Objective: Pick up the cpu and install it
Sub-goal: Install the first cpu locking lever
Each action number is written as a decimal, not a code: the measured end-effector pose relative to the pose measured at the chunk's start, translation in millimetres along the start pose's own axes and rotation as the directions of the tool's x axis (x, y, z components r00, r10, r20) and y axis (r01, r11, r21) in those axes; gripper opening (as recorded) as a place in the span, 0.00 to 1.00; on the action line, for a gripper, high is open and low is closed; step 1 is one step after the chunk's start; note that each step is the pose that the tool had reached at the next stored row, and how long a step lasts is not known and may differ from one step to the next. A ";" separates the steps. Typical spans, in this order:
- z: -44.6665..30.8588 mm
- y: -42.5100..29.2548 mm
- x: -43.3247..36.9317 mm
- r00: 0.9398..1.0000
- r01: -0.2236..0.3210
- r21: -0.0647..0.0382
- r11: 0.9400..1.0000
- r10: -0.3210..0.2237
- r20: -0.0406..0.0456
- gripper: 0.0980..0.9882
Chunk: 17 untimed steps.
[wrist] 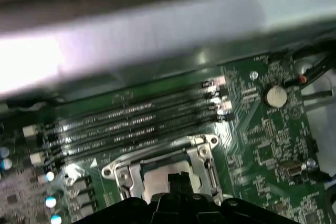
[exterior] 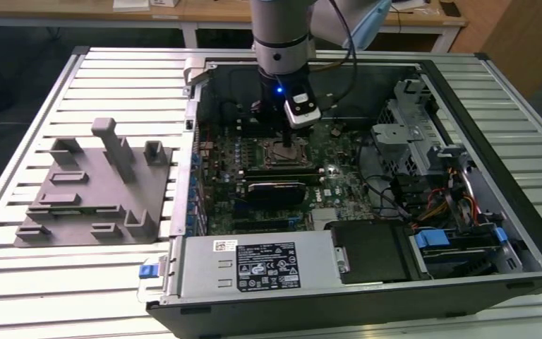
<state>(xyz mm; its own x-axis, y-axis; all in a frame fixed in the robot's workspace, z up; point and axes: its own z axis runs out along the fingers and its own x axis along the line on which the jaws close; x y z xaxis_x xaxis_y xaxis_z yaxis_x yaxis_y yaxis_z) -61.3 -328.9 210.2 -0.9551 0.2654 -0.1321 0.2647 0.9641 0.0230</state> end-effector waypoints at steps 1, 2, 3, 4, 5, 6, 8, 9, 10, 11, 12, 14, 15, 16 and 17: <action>0.1 -1.9 -0.7 1.000 0.001 0.004 1.000 -0.001 -0.003 0.01; 0.2 -3.9 -1.4 1.000 0.001 0.007 1.000 -0.001 -0.005 0.01; 0.2 -6.1 -2.2 1.000 0.001 0.010 1.000 -0.001 -0.007 0.01; 0.3 -8.1 -2.9 1.000 0.001 0.011 1.000 -0.001 -0.008 0.01; 0.4 -9.2 -3.5 1.000 0.002 0.013 1.000 -0.001 -0.010 0.01; 0.5 -9.5 -3.8 1.000 0.002 0.014 1.000 -0.002 -0.012 0.01; 0.5 -9.6 -3.9 1.000 0.002 0.014 1.000 -0.002 -0.014 0.01; 0.4 -9.6 -3.9 1.000 0.002 0.014 1.000 -0.001 -0.014 0.01; 0.4 -9.7 -3.9 1.000 0.002 0.015 1.000 -0.001 -0.014 0.01; 0.5 -9.7 -3.9 1.000 0.002 0.014 1.000 -0.001 -0.014 0.01; 0.5 -9.7 -3.9 1.000 0.002 0.014 1.000 -0.002 -0.014 0.01; 0.4 -9.7 -4.0 1.000 0.002 0.014 1.000 -0.002 -0.014 0.01; -0.3 -9.8 -4.0 1.000 0.002 0.015 1.000 -0.002 -0.014 0.01; -1.5 -9.7 -4.2 1.000 0.002 0.015 1.000 -0.002 -0.014 0.01; -3.5 -9.6 -4.5 1.000 0.002 0.014 1.000 -0.002 -0.014 0.01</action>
<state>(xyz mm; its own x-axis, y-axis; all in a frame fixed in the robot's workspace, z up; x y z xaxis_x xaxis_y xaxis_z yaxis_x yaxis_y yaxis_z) -60.0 -339.3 214.0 -0.9573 0.2640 -0.1181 0.2649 0.9642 0.0085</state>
